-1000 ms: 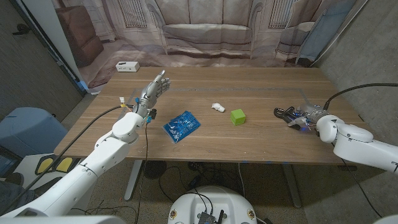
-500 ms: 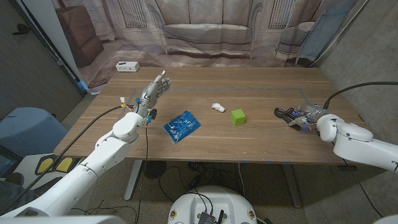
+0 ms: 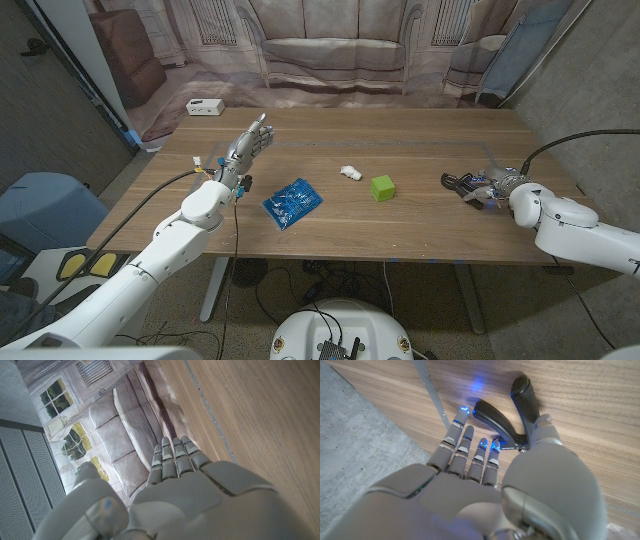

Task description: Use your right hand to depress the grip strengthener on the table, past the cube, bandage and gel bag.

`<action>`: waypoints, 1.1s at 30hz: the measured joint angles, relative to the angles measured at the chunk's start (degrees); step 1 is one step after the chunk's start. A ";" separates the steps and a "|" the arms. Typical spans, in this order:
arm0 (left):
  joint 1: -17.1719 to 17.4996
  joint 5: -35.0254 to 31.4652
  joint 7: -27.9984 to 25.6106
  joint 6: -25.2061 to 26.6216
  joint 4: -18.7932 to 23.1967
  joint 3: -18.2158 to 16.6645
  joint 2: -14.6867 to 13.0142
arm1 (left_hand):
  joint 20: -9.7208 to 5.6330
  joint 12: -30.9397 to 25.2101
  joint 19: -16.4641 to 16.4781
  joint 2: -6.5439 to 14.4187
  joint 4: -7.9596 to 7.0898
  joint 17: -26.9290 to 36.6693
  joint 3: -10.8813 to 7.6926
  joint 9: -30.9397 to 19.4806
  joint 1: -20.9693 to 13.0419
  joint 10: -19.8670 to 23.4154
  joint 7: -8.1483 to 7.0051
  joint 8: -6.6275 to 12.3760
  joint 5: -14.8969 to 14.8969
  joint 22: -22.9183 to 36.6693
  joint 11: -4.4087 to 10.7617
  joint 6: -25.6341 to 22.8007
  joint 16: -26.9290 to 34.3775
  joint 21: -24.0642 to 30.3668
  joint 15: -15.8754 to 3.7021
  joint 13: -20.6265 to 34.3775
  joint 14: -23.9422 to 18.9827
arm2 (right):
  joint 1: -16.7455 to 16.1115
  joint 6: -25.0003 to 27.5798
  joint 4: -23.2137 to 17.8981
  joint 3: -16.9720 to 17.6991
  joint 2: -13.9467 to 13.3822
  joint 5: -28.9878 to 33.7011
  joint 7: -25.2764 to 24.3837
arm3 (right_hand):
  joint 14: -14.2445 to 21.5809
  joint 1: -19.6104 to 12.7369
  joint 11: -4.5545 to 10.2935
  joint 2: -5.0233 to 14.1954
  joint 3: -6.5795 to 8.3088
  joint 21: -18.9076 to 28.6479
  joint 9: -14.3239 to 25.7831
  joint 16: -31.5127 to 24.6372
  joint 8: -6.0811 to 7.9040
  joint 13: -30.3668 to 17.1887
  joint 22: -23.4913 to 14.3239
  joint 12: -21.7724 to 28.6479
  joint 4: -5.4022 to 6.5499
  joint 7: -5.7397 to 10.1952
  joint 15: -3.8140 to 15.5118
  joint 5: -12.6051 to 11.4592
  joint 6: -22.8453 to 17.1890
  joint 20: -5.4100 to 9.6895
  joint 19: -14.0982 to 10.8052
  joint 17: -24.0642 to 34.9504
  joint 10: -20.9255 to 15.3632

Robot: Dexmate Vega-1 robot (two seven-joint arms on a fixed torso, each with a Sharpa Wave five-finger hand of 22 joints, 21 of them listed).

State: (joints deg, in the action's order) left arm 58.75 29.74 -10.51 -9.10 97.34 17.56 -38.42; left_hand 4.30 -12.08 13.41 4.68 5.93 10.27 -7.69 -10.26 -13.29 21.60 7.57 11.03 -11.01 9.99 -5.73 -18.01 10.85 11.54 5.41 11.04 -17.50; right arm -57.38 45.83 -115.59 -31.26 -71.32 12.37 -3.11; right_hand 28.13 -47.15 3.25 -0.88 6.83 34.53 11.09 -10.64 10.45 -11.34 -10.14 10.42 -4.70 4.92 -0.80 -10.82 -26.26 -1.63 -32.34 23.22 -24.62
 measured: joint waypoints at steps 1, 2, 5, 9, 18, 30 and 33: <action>0.00 0.01 0.03 0.00 0.00 0.00 0.00 | 0.00 0.00 0.00 0.00 0.00 0.00 0.00 0.00 0.00 0.00 0.00 0.00 0.00 0.00 0.00 0.00 0.00 0.00 0.00 0.00 0.00 | -0.16 0.00 -0.06 0.20 0.00 0.00 0.00 | 0.00 1.08 -0.12 0.32 -0.13 -0.01 0.11 -0.33 0.16 0.00 0.00 0.00 0.62 -0.10 0.00 0.00 0.09 0.00 0.00 -0.10 0.12; -0.06 0.02 0.09 0.00 -0.05 0.03 0.00 | 0.00 0.00 0.00 0.00 0.00 0.00 0.00 0.00 0.00 0.00 0.00 0.00 0.00 0.00 0.00 0.00 0.00 0.00 0.00 0.00 0.00 | -0.46 -0.01 -0.14 0.56 0.00 -0.15 -0.61 | 0.00 1.87 -0.21 0.66 -0.23 -0.22 0.21 -0.44 0.17 0.00 0.00 0.02 1.10 -0.10 0.00 0.00 0.10 0.00 0.00 -0.12 0.16; -0.19 0.04 0.24 0.00 -0.19 0.14 -0.01 | 0.00 0.00 0.00 0.00 0.00 0.00 0.00 0.00 0.00 0.00 0.00 0.00 0.00 0.00 0.00 0.00 0.00 0.00 0.00 0.00 0.00 | -1.38 -0.38 -0.29 1.55 -0.01 -0.85 -2.05 | 0.00 3.57 -1.13 1.45 -0.57 -0.43 0.26 -0.73 0.56 0.00 0.00 0.40 2.05 -0.10 0.00 0.00 0.10 0.00 0.00 -0.12 -0.15; -0.34 0.09 0.52 0.00 -0.40 0.26 -0.01 | 0.00 0.00 0.00 0.00 0.00 0.00 0.00 0.00 0.00 0.00 0.00 0.00 0.00 0.00 0.00 0.00 0.00 0.00 0.00 0.00 0.00 | -2.89 -1.24 -0.60 3.12 -0.03 -1.91 -4.47 | -0.62 6.60 -1.71 2.38 -0.94 -1.16 0.26 -0.88 1.77 -0.27 -0.01 0.61 3.53 -0.61 0.21 0.00 -2.95 0.13 0.13 -0.12 0.10; -0.53 0.23 0.93 0.00 -0.75 0.41 0.02 | 0.00 0.00 0.00 0.00 0.00 0.00 0.00 0.00 0.00 0.00 0.00 0.00 -0.01 0.00 0.00 0.00 0.00 0.00 0.00 0.00 0.00 | -6.39 -2.95 -1.38 6.70 0.03 -3.96 -10.32 | -3.35 8.59 -2.90 3.51 -0.96 -2.91 0.53 -0.88 1.73 -0.26 -0.01 0.84 4.02 -1.14 0.35 0.00 -3.59 0.29 2.58 -0.77 0.09; -0.84 0.29 1.37 0.00 -0.76 0.49 -0.27 | 0.00 0.00 0.00 0.00 -0.16 0.00 -0.16 0.00 0.00 0.00 -0.21 0.00 -0.01 0.00 0.00 -0.21 0.00 0.00 0.00 0.00 0.00 | -12.98 -9.52 -0.79 14.29 3.12 -8.76 -19.15 | -4.30 9.05 -7.43 5.20 0.00 -4.67 0.36 -0.75 1.70 -0.26 0.28 1.73 3.84 -2.52 0.41 0.24 -4.89 0.69 3.40 -2.08 -3.29; -1.02 0.30 1.54 0.02 -0.76 0.57 -0.32 | 0.00 0.00 0.00 0.00 -0.16 0.00 -0.16 0.00 0.00 0.00 -0.21 0.00 -0.01 0.00 0.00 -0.21 0.00 0.00 0.00 0.00 0.00 | -14.47 -12.09 -0.34 16.06 4.23 -9.64 -21.28 | -4.07 9.05 -8.11 5.20 0.24 -5.00 0.36 -0.88 1.00 -0.16 0.56 1.73 3.60 -3.47 0.59 0.23 -3.45 0.92 3.17 -2.47 -3.20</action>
State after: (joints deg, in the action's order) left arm 57.74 30.04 -8.97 -9.08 96.58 18.14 -38.73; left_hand 4.30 -12.08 13.41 4.68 5.77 10.27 -7.85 -10.26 -13.29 21.60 7.36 11.03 -11.02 9.99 -5.73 -18.22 10.85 11.54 5.41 11.04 -17.50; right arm -71.85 33.75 -115.93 -15.20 -67.10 2.73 -24.39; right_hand 24.06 -38.09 -4.86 4.32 7.06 29.53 11.45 -11.52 11.45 -11.50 -9.58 12.14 -1.10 1.45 -0.21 -10.59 -29.71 -0.71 -29.17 20.75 -27.82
